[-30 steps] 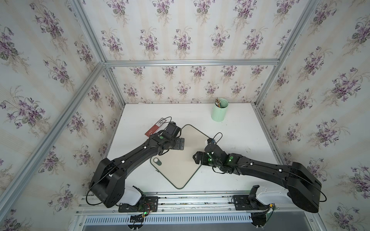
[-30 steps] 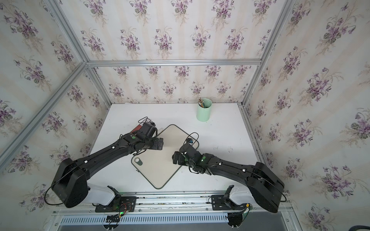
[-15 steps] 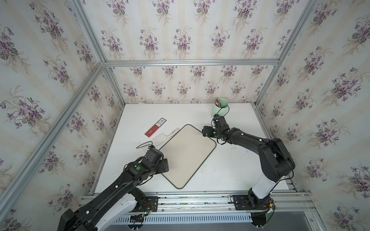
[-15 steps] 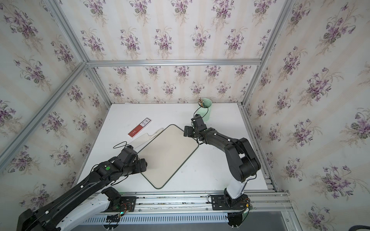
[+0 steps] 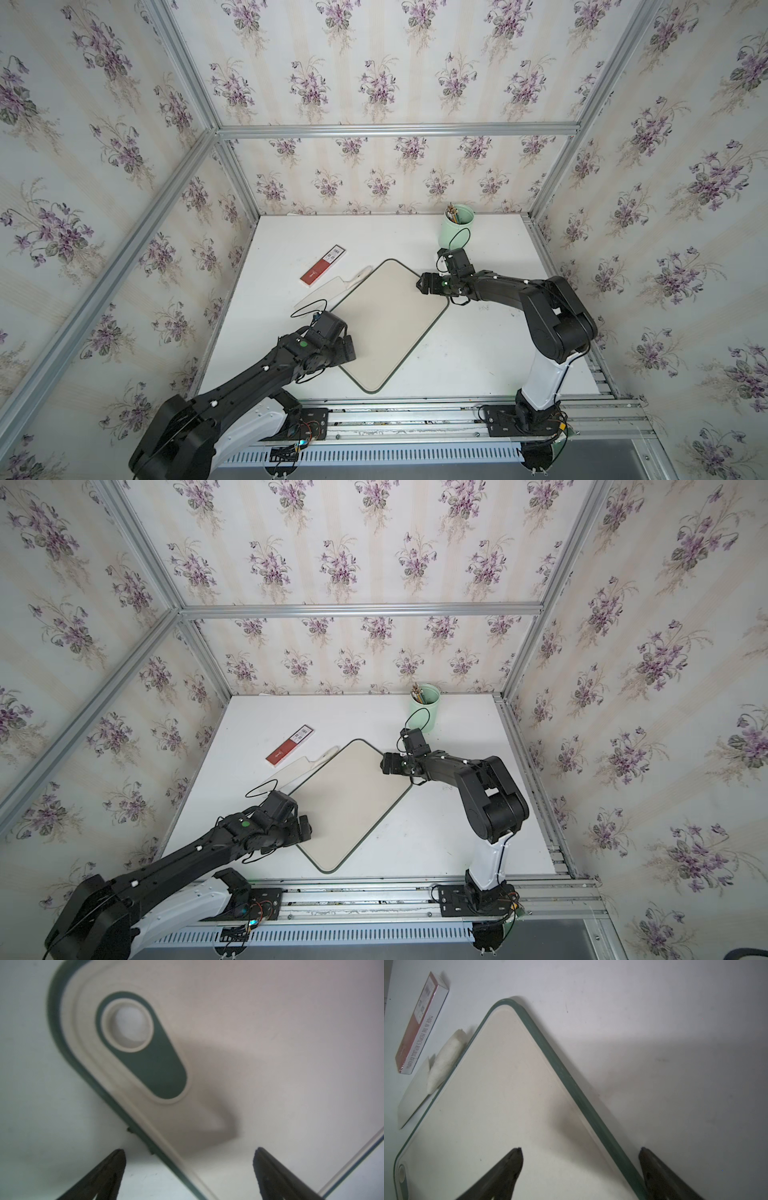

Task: Align the knife with the edge of the cutting board
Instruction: Adjust the work surface at the center of the board.

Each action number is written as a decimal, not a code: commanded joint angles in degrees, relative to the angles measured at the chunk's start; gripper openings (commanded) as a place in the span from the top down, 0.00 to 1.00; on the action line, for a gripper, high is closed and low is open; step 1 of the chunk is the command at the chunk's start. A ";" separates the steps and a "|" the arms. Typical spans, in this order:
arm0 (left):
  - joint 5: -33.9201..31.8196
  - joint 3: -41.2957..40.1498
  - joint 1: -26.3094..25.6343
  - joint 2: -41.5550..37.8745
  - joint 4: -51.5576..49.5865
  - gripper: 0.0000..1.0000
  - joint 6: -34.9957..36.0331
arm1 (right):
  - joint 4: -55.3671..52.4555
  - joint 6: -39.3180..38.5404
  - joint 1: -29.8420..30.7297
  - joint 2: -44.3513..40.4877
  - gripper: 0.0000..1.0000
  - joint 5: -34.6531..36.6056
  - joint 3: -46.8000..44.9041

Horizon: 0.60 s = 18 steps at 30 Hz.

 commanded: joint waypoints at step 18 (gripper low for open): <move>8.72 23.83 3.09 31.47 15.18 0.01 14.27 | 12.29 18.29 4.24 -26.41 0.15 -12.43 -34.50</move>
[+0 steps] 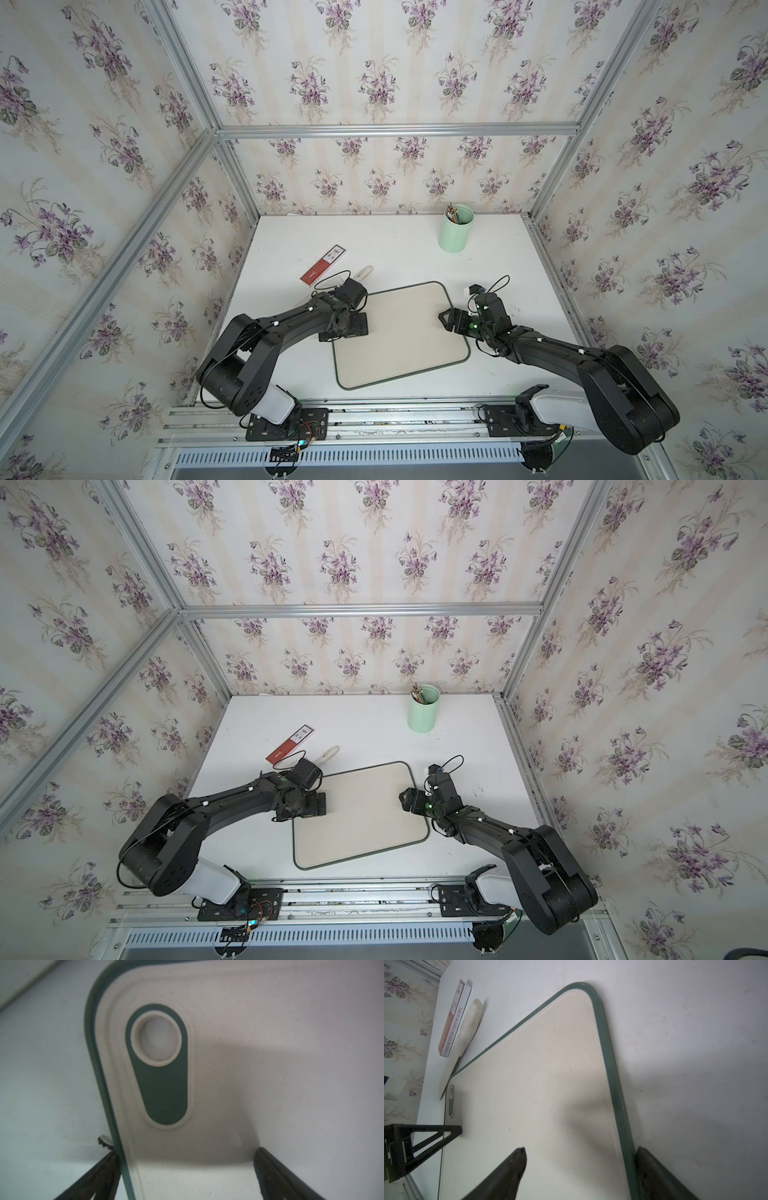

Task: Align the knife with the edge of the cutting board
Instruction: Adjust the work surface at the center of the board.

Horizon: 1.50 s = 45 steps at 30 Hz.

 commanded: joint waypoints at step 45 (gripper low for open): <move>11.57 6.03 11.21 -0.47 5.83 0.01 10.90 | -14.81 -3.52 7.80 2.28 0.00 -2.27 11.45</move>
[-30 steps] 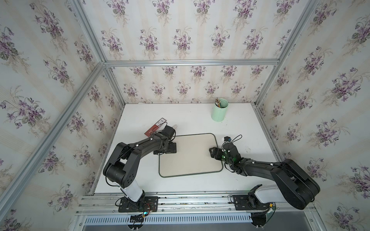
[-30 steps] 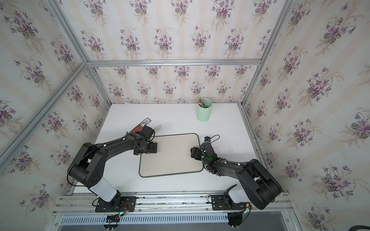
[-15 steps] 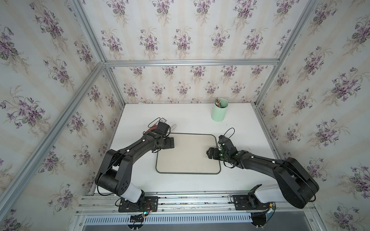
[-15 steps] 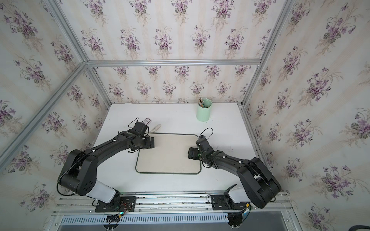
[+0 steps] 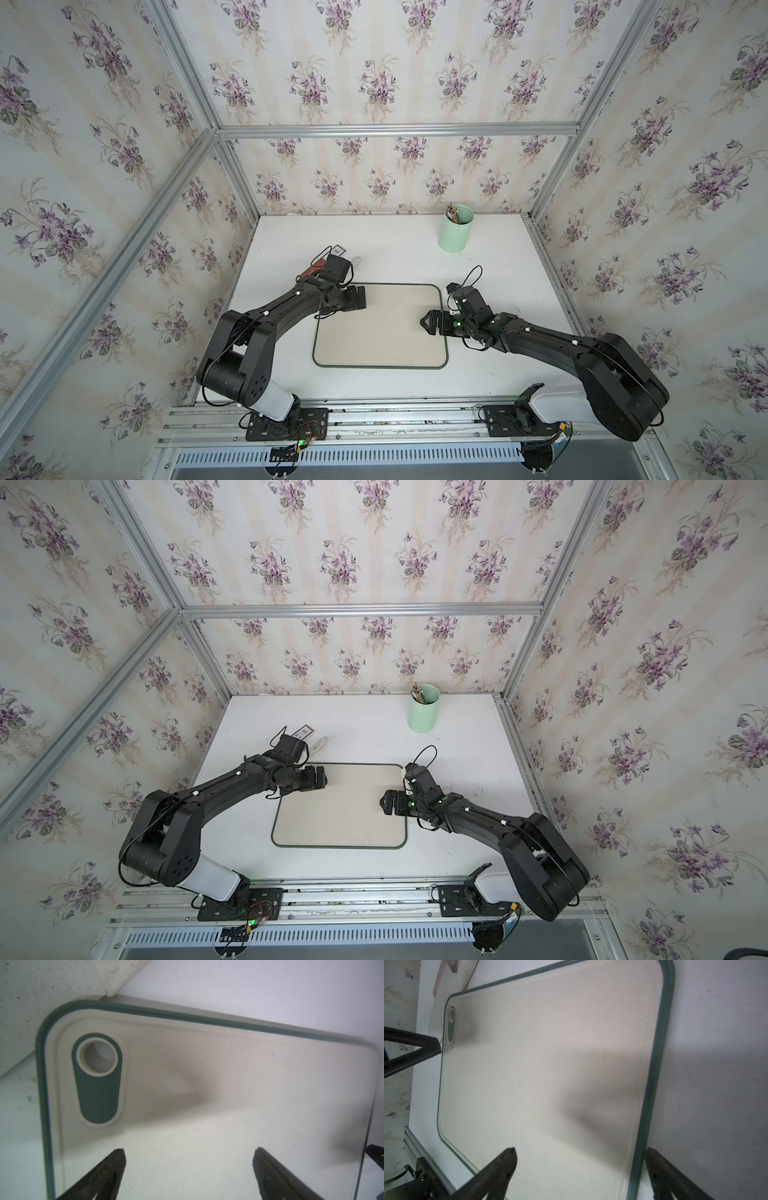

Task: Align the knife with the edge of the cutting board
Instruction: Adjust the work surface at the center of the board, then move the knife to the center of the board.

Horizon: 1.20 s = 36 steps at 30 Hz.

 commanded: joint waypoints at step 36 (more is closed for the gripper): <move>-5.07 -15.67 23.26 -22.17 -2.54 0.01 -7.02 | -7.51 -0.35 7.15 40.28 0.14 1.67 53.55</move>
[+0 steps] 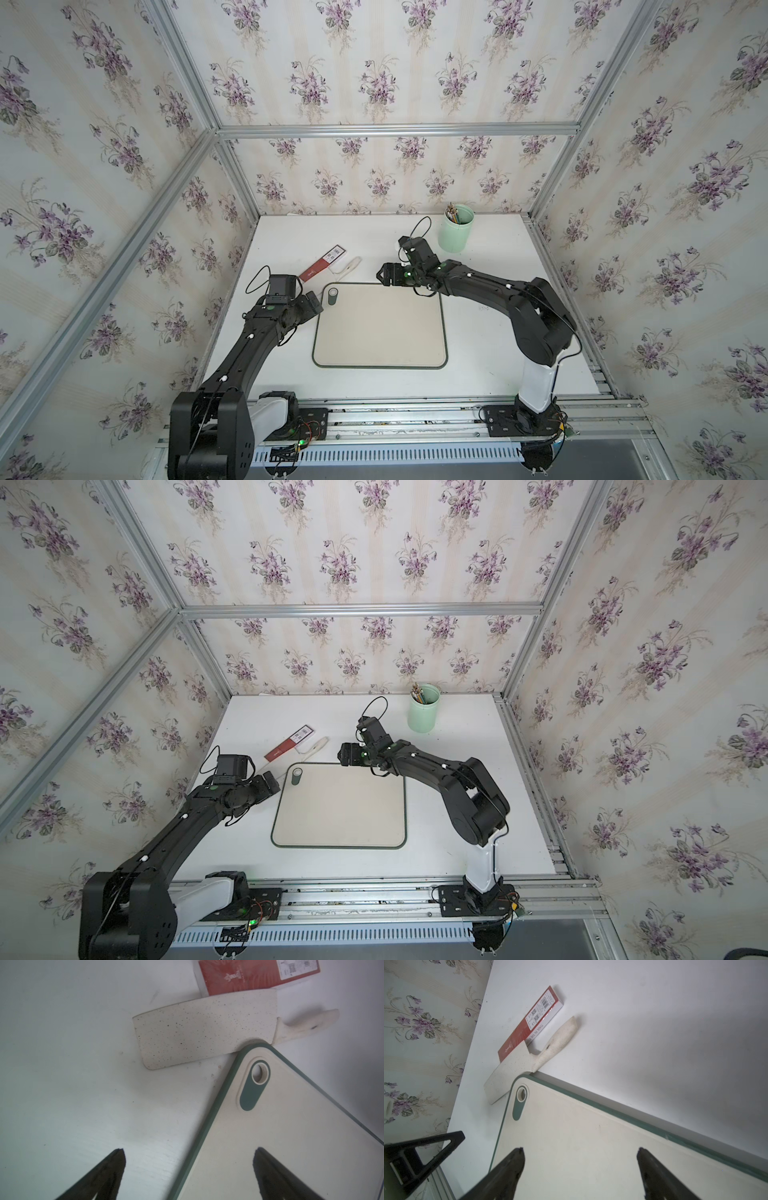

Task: Align the knife with the edge of the cutting board
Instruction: Move the knife to the center of the board.

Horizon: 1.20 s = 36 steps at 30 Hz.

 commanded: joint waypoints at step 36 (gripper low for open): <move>24.49 13.57 3.37 33.62 19.39 0.01 3.69 | 9.39 12.66 1.23 23.75 0.14 3.09 17.92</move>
